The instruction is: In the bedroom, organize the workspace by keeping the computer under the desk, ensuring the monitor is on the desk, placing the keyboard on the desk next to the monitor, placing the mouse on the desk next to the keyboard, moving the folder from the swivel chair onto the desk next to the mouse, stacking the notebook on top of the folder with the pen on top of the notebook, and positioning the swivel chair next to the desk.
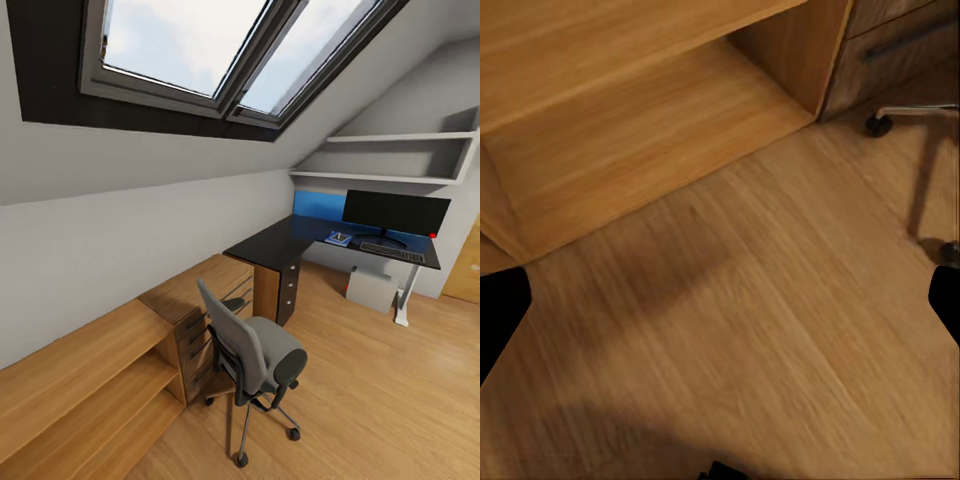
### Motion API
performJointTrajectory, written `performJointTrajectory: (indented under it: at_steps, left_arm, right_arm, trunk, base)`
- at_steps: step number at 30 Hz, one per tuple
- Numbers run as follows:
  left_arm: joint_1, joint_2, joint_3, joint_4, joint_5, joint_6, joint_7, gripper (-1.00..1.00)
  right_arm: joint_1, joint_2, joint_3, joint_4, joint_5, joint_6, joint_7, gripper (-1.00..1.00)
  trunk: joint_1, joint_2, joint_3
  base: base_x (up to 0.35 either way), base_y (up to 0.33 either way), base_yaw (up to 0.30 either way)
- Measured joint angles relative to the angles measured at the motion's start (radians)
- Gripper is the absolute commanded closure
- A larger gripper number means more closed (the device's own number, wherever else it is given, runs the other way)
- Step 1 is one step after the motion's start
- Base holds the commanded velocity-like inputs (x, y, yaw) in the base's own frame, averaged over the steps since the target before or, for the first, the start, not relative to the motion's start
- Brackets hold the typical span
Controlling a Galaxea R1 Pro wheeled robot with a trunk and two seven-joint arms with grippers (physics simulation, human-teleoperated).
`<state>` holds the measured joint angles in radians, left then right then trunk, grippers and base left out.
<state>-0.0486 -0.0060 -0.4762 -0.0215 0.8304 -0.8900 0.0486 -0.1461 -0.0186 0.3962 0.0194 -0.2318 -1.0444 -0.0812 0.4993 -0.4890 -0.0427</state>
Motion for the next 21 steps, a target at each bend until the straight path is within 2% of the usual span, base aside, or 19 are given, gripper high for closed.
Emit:
performJointTrajectory:
  at_steps: [5,14,21]
  left_arm:
    - [0.000,0.001,0.001,0.000,0.000,0.001,0.000,-1.00]
    - [0.000,0.001,0.001,0.000,0.000,0.003,0.000,-1.00]
    - [0.000,0.000,0.000,0.000,0.000,0.003,0.000,-1.00]
  right_arm:
    - [0.000,0.001,0.000,0.000,0.000,0.000,0.000,-1.00]
    - [0.000,0.001,0.001,0.000,0.001,0.000,0.001,-1.00]
    - [0.000,0.001,0.000,0.000,0.001,0.000,0.001,-1.00]
  trunk:
    - [0.000,0.000,0.000]
    - [0.000,0.000,0.000]
    - [0.000,0.000,0.000]
  base:
    - [0.011,0.102,-0.298]
    - [0.069,0.231,-0.298]
    - [0.022,0.062,-0.298]
